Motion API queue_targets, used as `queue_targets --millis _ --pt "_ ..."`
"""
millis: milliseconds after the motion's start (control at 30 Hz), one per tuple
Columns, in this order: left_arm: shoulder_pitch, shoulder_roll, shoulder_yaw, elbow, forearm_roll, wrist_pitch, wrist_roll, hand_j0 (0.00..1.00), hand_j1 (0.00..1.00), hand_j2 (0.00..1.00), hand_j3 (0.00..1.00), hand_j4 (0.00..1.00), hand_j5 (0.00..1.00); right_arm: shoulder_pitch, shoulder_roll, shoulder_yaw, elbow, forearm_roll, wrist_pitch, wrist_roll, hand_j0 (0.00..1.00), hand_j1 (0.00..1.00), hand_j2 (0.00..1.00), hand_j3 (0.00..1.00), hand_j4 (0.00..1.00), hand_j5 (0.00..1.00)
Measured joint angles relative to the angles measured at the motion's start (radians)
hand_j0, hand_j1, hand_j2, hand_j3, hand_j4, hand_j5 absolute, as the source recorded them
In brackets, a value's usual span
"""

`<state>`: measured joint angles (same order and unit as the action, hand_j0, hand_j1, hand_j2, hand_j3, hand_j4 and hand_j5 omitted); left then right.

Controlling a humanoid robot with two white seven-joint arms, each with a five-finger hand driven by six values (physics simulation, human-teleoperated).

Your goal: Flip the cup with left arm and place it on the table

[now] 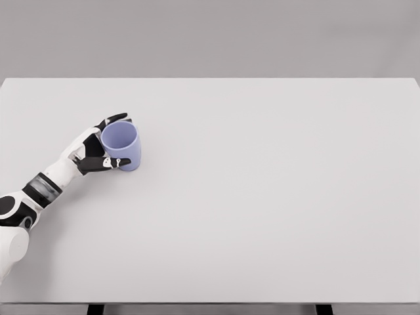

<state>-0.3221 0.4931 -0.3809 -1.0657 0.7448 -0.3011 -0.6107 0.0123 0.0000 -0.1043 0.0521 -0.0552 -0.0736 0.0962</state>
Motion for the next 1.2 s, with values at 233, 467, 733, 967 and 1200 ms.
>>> queue_targets --millis 233,467,733,967,1200 --pt "0.017 0.002 0.005 -0.009 0.0 0.001 0.0 1.0 1.0 1.0 1.0 1.0 1.0 0.0 0.0 0.0 0.0 0.0 0.0 0.0 1.0 1.0 1.0 1.0 1.0 1.0" --pt "0.026 0.011 0.04 -0.028 0.001 0.0 0.0 1.0 1.0 1.0 1.0 1.0 1.0 0.0 0.0 0.0 0.0 0.0 0.0 0.0 1.0 1.0 1.0 1.0 1.0 1.0" --pt "0.066 0.041 0.093 -0.06 0.002 -0.003 0.0 1.0 1.0 1.0 1.0 1.0 1.0 0.0 0.0 0.0 0.0 0.0 0.0 0.0 1.0 1.0 1.0 1.0 1.0 1.0" --pt "0.089 0.1 0.131 -0.085 0.003 -0.022 0.0 1.0 1.0 1.0 1.0 1.0 1.0 0.0 0.0 0.0 0.0 0.0 0.0 0.0 1.0 1.0 1.0 1.0 1.0 1.0" --pt "0.097 0.252 0.133 -0.156 -0.011 -0.03 0.0 1.0 1.0 1.0 1.0 1.0 1.0 0.0 0.0 0.0 0.0 0.0 0.0 0.0 1.0 1.0 1.0 1.0 1.0 1.0"
